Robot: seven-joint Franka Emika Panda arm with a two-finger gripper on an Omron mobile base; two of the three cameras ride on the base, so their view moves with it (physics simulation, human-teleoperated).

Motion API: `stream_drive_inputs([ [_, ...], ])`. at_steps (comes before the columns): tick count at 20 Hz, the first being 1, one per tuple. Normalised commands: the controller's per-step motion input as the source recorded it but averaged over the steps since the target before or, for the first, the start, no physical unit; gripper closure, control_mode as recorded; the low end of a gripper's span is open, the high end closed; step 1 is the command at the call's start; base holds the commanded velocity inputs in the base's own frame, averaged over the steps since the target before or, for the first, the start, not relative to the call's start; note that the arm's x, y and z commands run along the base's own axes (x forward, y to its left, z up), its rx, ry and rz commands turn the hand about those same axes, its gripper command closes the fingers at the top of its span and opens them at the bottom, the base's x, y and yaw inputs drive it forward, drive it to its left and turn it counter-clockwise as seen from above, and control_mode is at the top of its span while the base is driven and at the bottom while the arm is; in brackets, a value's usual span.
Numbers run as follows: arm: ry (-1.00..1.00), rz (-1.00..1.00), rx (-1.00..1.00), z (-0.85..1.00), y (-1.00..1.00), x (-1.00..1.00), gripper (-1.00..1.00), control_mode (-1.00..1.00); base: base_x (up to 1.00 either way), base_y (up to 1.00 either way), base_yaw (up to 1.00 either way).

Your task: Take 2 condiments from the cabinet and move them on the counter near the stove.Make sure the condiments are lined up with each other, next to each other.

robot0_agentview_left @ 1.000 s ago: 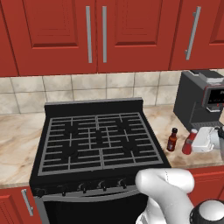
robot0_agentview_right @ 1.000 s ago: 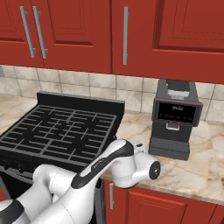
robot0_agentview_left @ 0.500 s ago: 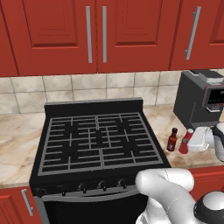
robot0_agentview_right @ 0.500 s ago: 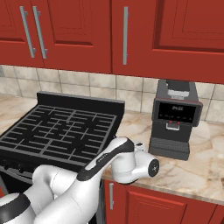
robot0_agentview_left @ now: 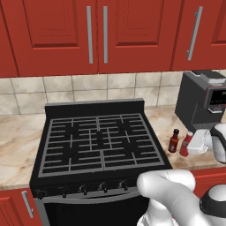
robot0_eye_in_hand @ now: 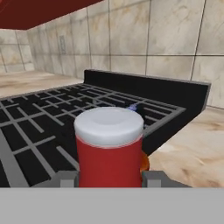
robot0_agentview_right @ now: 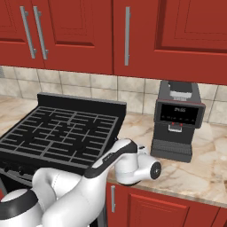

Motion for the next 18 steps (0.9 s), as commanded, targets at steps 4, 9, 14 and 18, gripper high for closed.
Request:
stream_drive_inputs([
  [4, 0.0, 0.0, -0.01, -0.13, -0.1, 0.06, 1.0, -1.0, 0.0, 0.0, 0.0],
  [9, 0.0, 0.0, 0.0, -0.02, -0.05, 0.06, 1.0, -1.0, 0.0, 0.0, 0.0],
  [14, 0.0, 0.0, 0.0, -0.02, -0.01, 0.15, 1.0, -1.0, 0.0, 0.0, 0.0],
  [18, 0.0, 0.0, 0.0, -0.06, 0.0, 0.16, 1.0, -1.0, 0.0, 0.0, 0.0],
])
